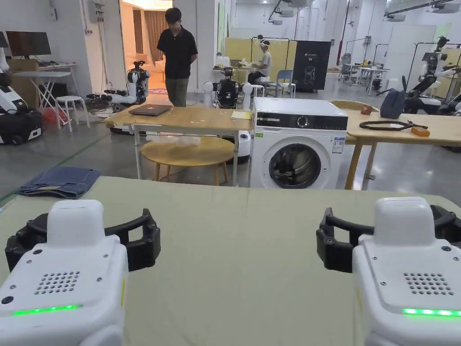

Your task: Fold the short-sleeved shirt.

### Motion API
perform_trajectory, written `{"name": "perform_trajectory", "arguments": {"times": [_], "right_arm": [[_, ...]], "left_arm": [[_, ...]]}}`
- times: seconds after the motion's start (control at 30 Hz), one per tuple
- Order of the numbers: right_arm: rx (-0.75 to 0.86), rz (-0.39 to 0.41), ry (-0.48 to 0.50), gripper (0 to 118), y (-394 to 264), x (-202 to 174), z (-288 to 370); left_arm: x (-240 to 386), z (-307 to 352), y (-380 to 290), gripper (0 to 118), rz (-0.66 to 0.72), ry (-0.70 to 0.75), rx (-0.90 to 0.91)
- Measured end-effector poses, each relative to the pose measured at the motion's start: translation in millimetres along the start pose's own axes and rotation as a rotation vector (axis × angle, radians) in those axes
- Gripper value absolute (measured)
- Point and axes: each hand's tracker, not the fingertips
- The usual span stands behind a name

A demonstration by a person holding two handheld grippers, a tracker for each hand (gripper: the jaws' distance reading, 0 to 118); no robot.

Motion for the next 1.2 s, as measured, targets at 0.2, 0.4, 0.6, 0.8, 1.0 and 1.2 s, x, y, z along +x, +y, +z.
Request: {"name": "perform_trajectory", "arguments": {"times": [0.2,0.4,0.6,0.8,1.0,1.2], "right_arm": [[-0.071,-0.211,0.164,118,1,5,-11],[-0.087,-0.201,0.164,118,-1,4,-11],[-0.092,-0.196,0.156,118,-2,6,-13],[-0.072,-0.179,0.144,118,-3,7,-12],[-0.085,-0.204,0.149,118,-4,10,-12],[-0.096,-0.210,0.142,118,-6,15,-13]], "left_arm": [[-6,-2,4,118,0.190,-0.146,-0.048],[-1,4,8,118,0.167,-0.139,-0.026],[3,3,7,118,0.083,-0.098,-0.004],[8,9,7,118,0.029,-0.103,0.064],[12,12,12,118,0.016,-0.129,0.040],[11,11,11,118,0.028,-0.141,0.033]]}}
